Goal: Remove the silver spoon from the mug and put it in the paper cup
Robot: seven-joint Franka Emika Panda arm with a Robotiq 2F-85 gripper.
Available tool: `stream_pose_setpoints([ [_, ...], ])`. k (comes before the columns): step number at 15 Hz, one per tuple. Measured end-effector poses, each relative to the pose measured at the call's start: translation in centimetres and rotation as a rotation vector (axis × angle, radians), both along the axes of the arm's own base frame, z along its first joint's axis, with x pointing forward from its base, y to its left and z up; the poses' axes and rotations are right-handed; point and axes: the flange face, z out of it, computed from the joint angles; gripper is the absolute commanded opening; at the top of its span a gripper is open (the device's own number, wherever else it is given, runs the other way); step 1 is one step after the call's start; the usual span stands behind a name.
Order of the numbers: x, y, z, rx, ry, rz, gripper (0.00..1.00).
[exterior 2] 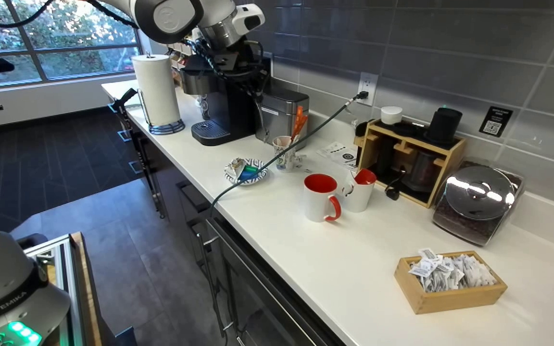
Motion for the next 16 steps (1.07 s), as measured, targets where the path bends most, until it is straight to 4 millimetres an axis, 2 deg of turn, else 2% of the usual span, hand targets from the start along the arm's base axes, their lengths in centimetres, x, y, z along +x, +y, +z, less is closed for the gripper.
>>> stream_pose_setpoints([
  [5,1.7,9.8,0.4,0.013,-0.137,0.143,0.01],
  [7,2.8,11.9,0.2,-0.017,-0.147,0.189,0.01],
  [8,3.5,12.1,0.1,-0.038,-0.149,0.201,0.01],
  [10,5.1,11.3,0.2,-0.074,-0.151,0.201,0.01],
  [13,7.3,7.9,0.8,-0.105,-0.136,0.176,0.01],
  [16,8.3,4.8,0.6,-0.124,-0.041,0.177,0.01],
])
